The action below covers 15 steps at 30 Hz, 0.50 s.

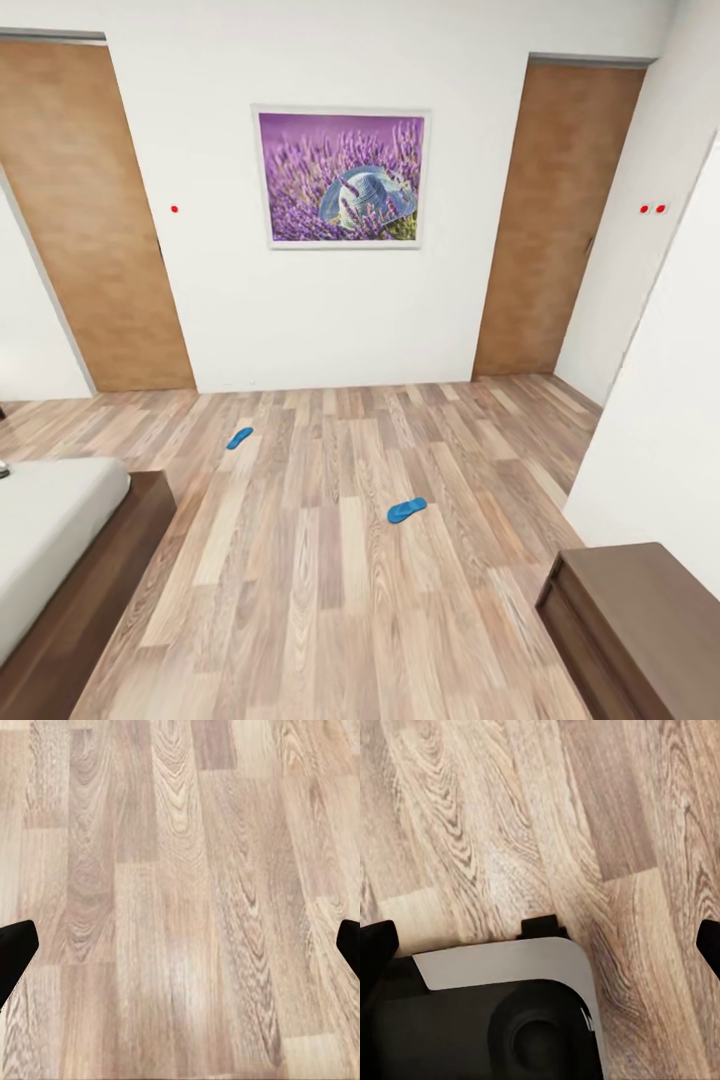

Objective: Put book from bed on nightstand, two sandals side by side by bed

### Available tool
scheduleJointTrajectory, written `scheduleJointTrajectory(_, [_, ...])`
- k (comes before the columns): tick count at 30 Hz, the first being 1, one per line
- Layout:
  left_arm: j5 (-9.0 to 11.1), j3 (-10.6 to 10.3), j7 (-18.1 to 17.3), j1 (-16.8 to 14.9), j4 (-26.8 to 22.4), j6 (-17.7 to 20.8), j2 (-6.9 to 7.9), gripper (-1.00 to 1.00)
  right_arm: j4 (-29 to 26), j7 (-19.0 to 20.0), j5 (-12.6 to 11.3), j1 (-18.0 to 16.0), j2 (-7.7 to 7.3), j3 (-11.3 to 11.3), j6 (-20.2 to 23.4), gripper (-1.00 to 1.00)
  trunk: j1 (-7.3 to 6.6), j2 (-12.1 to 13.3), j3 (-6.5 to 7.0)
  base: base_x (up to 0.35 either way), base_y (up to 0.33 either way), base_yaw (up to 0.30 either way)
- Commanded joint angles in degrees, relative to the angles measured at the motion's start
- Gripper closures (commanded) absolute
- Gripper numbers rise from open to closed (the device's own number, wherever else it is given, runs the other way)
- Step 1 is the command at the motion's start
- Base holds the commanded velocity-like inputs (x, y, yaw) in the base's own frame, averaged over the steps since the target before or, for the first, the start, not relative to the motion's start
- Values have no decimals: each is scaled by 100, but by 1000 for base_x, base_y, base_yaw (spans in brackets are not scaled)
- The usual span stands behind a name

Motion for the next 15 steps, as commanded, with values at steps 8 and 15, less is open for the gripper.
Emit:
scheduleJointTrajectory(8, [10,4,-3,-2,8,-14,-1,-100,1,13,2,-2,11,-10,-15,-100,3,-2,-5,328,7,0])
scheduleJointTrajectory(15, [12,4,-4,-2,8,-7,-1,-100,1,14,2,-2,12,-6,-15,-100,3,-2,-5,329,82,0])
